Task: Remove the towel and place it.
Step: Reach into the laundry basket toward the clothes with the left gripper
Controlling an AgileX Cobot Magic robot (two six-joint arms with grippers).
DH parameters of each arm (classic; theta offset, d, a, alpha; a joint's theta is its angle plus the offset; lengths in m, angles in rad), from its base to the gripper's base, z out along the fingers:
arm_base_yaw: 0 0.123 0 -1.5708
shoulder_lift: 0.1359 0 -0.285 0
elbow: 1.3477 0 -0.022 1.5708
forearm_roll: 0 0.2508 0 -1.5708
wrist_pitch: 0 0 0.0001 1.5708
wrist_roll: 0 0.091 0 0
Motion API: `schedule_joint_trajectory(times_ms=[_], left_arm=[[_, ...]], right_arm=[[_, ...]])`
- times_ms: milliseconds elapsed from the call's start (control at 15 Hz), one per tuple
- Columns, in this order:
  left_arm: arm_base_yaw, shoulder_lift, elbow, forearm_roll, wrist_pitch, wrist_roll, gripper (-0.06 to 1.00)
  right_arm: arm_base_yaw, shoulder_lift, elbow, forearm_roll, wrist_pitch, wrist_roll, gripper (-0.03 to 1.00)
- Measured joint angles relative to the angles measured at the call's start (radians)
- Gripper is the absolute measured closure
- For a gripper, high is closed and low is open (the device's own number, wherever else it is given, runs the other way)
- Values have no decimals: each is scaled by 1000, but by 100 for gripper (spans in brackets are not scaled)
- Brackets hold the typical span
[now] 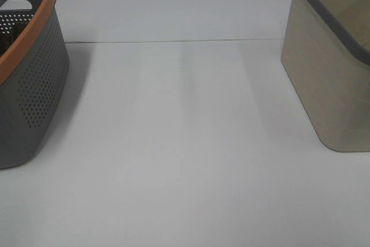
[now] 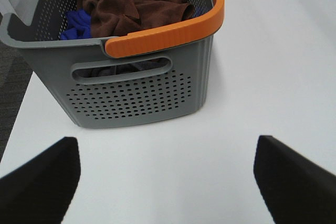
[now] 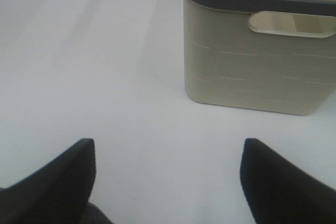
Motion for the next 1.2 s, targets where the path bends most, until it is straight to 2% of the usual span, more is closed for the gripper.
schedule_joint_trajectory(times_ms=[1200], left_arm=[[0,0,0,0,0,0,9]], right_arm=[[0,0,0,0,0,0,24]])
